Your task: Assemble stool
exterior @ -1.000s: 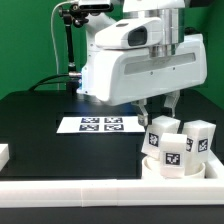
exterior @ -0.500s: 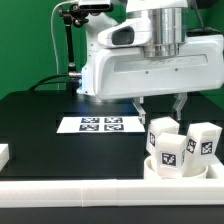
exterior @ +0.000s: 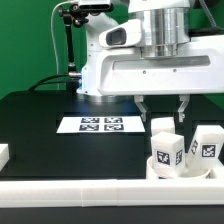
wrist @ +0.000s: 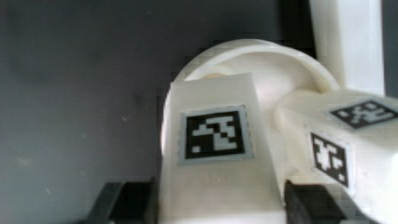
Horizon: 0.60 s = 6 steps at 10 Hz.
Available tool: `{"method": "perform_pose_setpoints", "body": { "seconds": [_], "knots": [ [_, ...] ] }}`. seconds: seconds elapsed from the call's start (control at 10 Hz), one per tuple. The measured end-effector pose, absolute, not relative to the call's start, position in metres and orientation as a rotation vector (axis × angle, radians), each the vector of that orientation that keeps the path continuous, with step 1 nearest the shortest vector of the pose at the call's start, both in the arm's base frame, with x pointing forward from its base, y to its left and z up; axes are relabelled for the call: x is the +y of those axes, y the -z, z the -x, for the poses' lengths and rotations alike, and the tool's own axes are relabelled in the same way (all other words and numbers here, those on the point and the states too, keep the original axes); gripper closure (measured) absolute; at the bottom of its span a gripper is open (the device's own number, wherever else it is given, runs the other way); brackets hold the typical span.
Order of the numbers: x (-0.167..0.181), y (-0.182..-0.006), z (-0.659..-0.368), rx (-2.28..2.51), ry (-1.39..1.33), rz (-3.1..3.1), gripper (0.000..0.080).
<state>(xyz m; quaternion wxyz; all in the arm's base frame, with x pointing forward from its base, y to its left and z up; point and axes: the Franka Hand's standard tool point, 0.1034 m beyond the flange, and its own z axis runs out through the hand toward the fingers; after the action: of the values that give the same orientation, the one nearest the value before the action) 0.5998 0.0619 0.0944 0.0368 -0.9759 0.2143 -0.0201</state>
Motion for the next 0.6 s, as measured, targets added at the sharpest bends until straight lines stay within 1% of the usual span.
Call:
{"method": "perform_pose_setpoints", "body": {
  "seconds": [0.4, 0.6],
  "knots": [
    [0.082, -0.095, -0.595, 1.212, 0.040, 2.825, 0.0459],
    [0.091, -0.095, -0.595, 1.377, 0.035, 2.741, 0.0459]
  ]
}}
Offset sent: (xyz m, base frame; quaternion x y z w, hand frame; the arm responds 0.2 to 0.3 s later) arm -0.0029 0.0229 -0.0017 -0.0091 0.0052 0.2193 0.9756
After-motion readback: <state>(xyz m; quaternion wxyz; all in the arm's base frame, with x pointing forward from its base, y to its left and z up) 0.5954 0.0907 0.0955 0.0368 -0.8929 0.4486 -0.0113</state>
